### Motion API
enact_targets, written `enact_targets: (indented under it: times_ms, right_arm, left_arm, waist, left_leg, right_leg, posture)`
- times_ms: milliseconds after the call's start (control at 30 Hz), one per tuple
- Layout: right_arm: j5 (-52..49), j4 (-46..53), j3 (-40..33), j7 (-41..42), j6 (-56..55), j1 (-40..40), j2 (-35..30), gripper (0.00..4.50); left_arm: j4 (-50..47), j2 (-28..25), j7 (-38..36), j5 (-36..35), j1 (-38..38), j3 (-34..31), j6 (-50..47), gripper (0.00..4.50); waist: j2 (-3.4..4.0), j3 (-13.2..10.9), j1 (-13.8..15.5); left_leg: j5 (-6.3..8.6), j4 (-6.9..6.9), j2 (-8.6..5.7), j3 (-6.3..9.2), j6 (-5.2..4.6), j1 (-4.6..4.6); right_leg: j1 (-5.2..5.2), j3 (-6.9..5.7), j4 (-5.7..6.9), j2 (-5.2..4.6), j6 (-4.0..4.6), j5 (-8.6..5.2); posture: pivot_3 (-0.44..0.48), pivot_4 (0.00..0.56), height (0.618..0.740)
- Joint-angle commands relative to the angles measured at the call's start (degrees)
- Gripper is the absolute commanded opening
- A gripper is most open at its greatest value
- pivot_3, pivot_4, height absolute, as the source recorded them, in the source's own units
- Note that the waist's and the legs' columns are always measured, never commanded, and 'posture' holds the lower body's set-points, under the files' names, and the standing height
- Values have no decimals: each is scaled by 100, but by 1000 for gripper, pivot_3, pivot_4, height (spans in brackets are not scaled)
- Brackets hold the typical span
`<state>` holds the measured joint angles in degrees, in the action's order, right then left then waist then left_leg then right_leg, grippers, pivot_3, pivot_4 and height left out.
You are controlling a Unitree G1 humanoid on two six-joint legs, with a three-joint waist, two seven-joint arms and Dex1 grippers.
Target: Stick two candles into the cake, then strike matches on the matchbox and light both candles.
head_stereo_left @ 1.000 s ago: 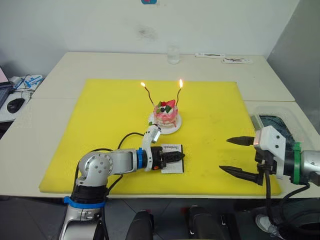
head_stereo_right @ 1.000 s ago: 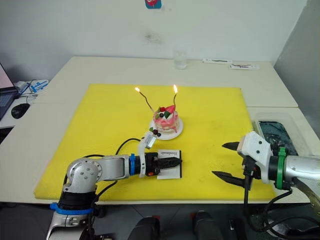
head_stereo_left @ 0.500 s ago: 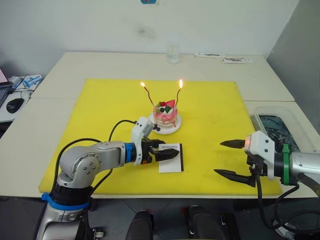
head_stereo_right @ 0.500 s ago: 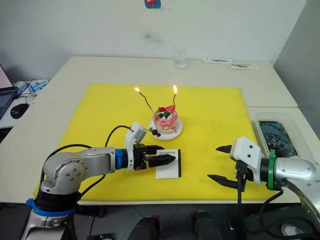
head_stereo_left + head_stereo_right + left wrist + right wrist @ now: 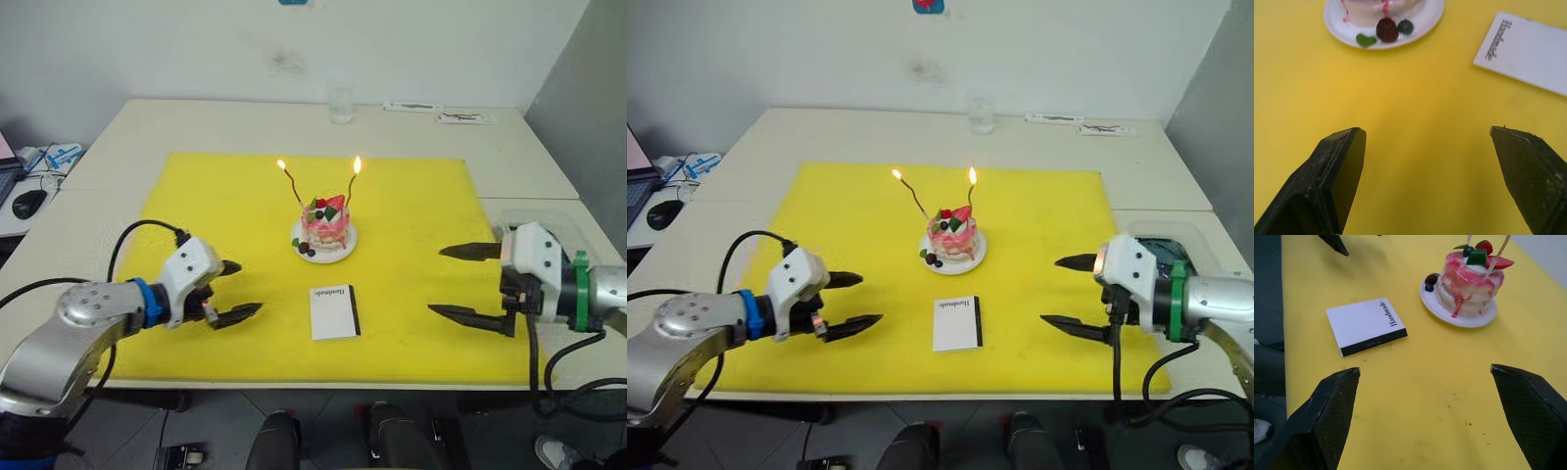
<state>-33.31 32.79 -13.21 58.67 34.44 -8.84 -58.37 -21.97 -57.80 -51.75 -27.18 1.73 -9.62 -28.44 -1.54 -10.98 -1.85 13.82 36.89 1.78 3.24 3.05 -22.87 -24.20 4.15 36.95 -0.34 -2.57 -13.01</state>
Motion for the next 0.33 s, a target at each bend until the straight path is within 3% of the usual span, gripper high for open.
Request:
enact_targets:
  times_ms: [33, 333]
  right_arm:
    - [40, -307, -369, 326, -397, -188, -216, 4500]
    - [169, -710, -222, 537, -686, -431, -370, 4500]
  left_arm:
    - [-53, 55, 23, 287, 263, -611, 542, 4473]
    - [65, 213, -118, 51, 71, -830, 383, 4473]
  waist:
    - [-3, -4, 15]
    - [-3, -6, 2]
  left_leg:
    - [0, 0, 0, 0, 0, 0]
    - [0, 2, 3, -7, 0, 4]
  right_leg:
    - [0, -1, 0, 0, 0, 0]
    - [-2, -4, 6, -1, -1, 0]
  posture:
    - [0, 150, 740]
    - [0, 150, 740]
